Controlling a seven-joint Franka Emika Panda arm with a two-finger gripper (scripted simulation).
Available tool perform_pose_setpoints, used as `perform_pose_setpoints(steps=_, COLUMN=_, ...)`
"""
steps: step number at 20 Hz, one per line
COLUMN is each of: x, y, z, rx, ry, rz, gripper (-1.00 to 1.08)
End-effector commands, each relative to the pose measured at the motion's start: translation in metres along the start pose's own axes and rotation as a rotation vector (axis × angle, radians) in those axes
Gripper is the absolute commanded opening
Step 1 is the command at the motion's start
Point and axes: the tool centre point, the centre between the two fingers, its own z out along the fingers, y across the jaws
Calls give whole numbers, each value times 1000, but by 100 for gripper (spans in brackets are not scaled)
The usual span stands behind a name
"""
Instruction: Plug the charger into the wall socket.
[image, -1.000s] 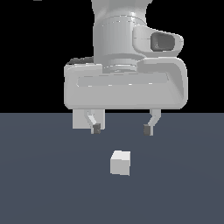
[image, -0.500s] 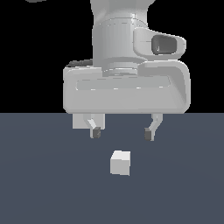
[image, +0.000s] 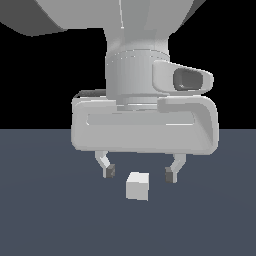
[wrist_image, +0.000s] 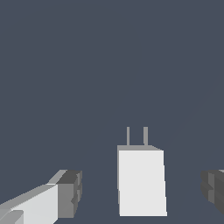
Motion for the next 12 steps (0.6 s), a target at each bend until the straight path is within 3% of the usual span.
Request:
perform_pose_setpoints(steps=1, x=-1, y=0, z=9, rx=0, ry=1, rz=0, gripper=100)
perform_pose_setpoints(steps=7, x=-2, y=0, z=18, rx=0, ry=1, rz=0, gripper=100)
perform_pose_setpoints(steps=8, x=-2, y=0, z=18, rx=0, ry=1, rz=0, gripper=-100)
perform_pose_setpoints(steps=12, x=-2, y=0, z=18, rx=0, ry=1, rz=0, gripper=-100)
